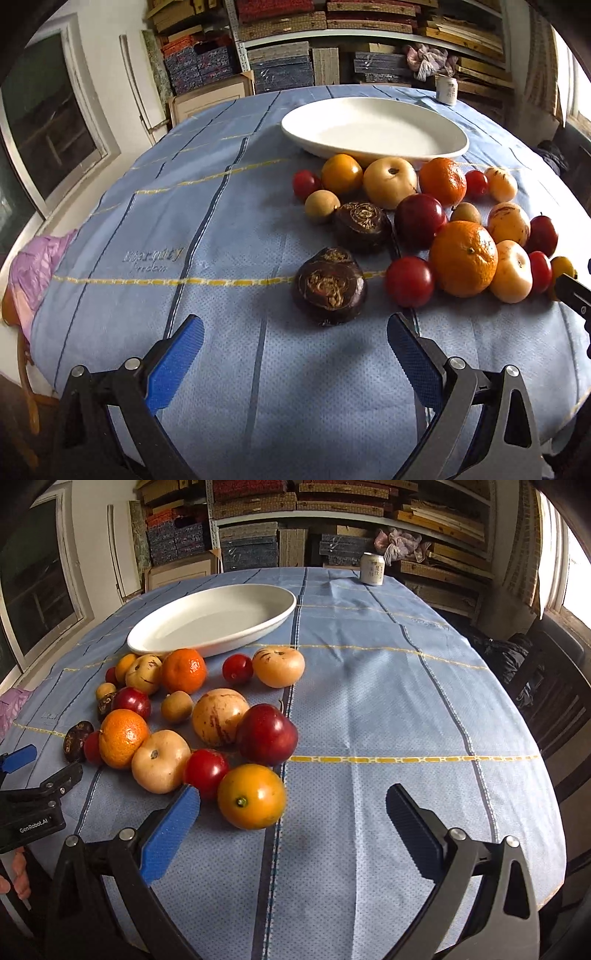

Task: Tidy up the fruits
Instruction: 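Grasp the dark brown fruit with the left tool while the right grasps the yellow-orange tomato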

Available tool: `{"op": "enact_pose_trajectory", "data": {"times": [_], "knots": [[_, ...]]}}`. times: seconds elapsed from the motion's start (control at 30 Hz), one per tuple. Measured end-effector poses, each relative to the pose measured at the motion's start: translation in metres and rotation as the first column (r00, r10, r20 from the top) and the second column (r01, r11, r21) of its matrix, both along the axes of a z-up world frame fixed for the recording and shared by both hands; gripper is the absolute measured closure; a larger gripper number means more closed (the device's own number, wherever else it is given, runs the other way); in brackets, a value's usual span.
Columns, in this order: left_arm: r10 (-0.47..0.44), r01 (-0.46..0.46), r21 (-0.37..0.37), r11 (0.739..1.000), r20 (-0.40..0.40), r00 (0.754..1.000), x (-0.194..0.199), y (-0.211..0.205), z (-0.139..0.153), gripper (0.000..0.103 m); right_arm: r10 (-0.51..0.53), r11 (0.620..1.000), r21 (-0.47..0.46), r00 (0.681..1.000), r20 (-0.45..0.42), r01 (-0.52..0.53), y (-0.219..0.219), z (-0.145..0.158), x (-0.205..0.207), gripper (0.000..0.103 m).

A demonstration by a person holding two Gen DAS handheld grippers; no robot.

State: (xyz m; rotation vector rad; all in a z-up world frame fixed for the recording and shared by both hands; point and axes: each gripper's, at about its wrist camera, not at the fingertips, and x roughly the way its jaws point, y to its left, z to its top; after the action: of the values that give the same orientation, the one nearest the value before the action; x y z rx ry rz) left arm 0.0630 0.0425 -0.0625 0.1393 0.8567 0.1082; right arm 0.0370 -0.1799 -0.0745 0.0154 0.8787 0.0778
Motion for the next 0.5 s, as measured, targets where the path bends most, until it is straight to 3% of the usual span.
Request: {"op": "enact_pose_trajectory", "data": {"times": [0.17,0.4,0.47,0.5], "knots": [[0.028,-0.028,-0.003,1.0,0.009,1.0,0.014,0.002,-0.005,0.003,-0.049,0.998,0.05,0.999,-0.022,0.05,-0.007,-0.006,0.008,0.004],[0.054,-0.052,-0.105,0.993,0.015,0.998,0.026,0.018,-0.009,0.003,-0.081,0.997,-0.007,0.997,-0.002,0.081,-0.007,-0.008,0.01,0.005],[0.053,-0.051,-0.112,0.992,0.012,0.999,0.027,0.019,-0.008,0.004,-0.081,0.997,-0.006,0.996,-0.035,0.08,-0.004,-0.017,0.015,0.009],[0.039,-0.037,-0.111,0.993,0.02,0.999,0.024,0.017,-0.007,0.013,-0.074,0.997,-0.034,0.997,-0.008,0.074,0.001,-0.017,0.013,0.018]]}}
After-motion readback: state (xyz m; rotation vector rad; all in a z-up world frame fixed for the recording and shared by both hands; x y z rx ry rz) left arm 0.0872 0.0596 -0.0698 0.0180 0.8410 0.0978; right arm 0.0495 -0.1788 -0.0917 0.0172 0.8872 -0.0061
